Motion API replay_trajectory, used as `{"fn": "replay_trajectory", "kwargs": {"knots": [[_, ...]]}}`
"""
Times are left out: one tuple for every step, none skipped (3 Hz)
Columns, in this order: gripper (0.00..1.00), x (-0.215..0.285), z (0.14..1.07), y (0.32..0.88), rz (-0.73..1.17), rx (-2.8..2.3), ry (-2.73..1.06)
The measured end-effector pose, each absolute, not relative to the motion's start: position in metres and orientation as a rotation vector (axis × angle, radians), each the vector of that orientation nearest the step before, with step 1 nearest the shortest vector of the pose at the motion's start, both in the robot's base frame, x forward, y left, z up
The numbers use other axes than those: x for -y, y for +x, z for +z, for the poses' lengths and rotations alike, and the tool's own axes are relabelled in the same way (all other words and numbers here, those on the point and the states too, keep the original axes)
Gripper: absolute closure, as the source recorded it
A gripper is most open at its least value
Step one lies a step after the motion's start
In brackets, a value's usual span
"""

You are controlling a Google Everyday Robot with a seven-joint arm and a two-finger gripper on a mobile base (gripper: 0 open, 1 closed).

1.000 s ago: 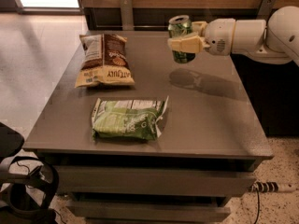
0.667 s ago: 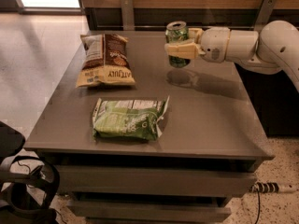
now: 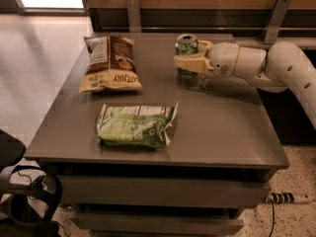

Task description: Place green can upright

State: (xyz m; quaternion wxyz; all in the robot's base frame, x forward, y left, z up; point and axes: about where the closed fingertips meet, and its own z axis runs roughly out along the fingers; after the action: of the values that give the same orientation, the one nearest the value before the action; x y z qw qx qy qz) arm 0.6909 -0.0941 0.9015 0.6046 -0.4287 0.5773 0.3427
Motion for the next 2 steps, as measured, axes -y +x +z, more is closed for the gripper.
{"fn": "replay_trajectory", "kwargs": {"knots": [[1.00,0.108,0.891,0.692,0.771,-1.315,-0.984],[1.00,0.122,0.885,0.690,0.745,-1.323,-0.990]]}}
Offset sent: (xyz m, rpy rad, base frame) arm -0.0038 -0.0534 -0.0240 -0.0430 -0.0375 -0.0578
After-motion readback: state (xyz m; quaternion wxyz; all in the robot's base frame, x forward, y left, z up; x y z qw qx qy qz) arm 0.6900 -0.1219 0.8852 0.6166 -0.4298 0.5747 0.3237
